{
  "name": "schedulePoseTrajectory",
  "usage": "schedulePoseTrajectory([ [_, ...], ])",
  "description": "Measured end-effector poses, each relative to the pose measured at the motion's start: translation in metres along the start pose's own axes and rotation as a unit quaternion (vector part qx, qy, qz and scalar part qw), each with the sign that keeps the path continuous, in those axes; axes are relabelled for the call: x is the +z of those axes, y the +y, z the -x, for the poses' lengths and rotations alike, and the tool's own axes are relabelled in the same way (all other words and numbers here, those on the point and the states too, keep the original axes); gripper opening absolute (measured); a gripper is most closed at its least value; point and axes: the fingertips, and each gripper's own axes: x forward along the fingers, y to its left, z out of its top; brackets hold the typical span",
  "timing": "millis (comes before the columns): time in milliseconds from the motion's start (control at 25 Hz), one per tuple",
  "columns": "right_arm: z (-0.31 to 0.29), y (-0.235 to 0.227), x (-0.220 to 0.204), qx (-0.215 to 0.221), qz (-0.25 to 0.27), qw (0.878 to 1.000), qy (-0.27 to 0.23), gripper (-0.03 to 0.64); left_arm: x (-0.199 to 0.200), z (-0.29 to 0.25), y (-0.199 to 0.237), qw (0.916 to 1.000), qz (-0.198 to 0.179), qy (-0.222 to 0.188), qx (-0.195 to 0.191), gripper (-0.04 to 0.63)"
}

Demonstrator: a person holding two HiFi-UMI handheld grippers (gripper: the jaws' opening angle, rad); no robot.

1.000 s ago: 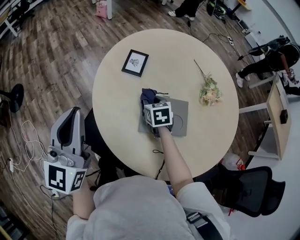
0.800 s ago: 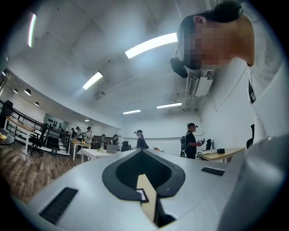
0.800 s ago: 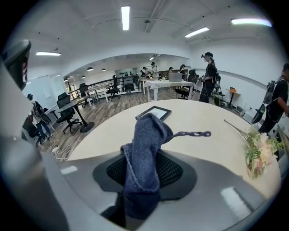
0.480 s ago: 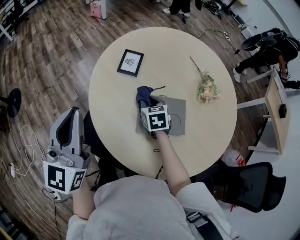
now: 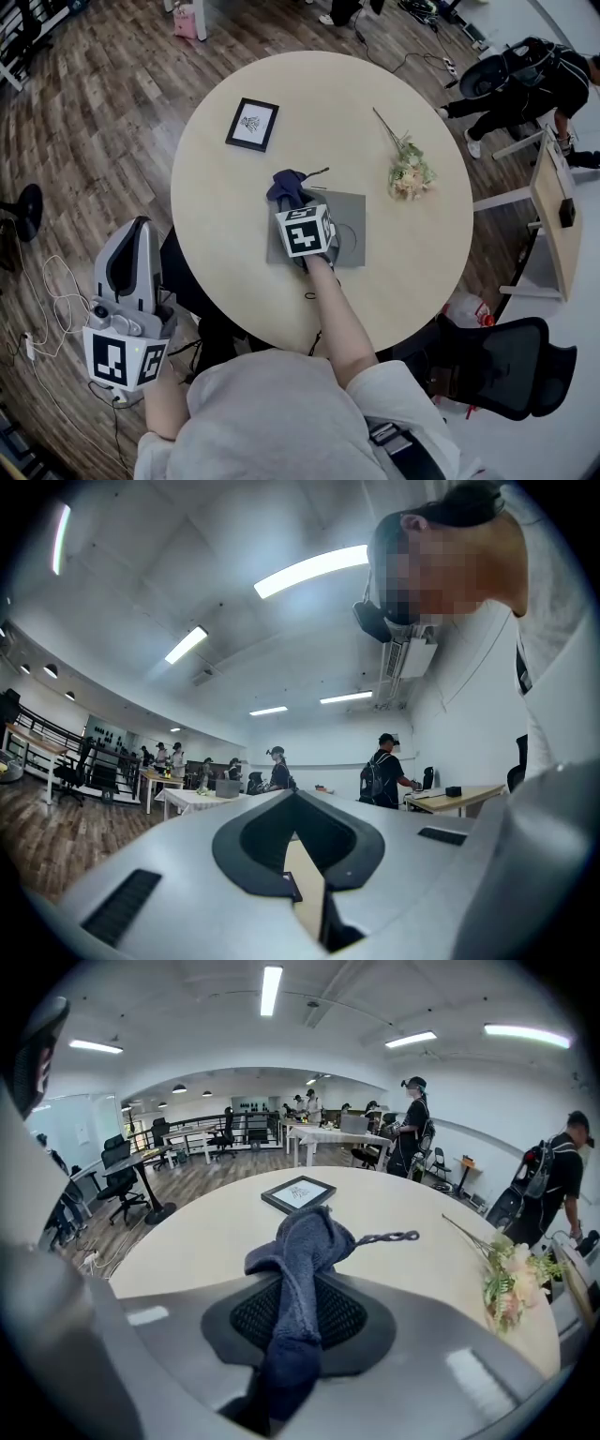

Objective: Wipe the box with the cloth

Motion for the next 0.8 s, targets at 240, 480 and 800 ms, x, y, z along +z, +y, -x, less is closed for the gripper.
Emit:
schedulePoseTrajectory([
  [240, 0.015, -0.048, -0.018, -0.037, -0.032, 0.999, 0.004, 0.089, 0.002, -0.003, -0.017, 0.9999, -0.004, -0.001, -0.011, 0.002],
  [480, 0.028, -0.093, -0.039, -0.069, -0.055, 0.996, 0.007, 0.089, 0.001, -0.008, -0.034, 0.9997, -0.005, -0.003, -0.023, 0.002],
  [800, 0.050, -0.132, -0.058, -0.098, -0.081, 0.992, 0.006, 0.089, 0.002, -0.008, -0.052, 0.9994, -0.008, -0.005, -0.033, 0.002],
])
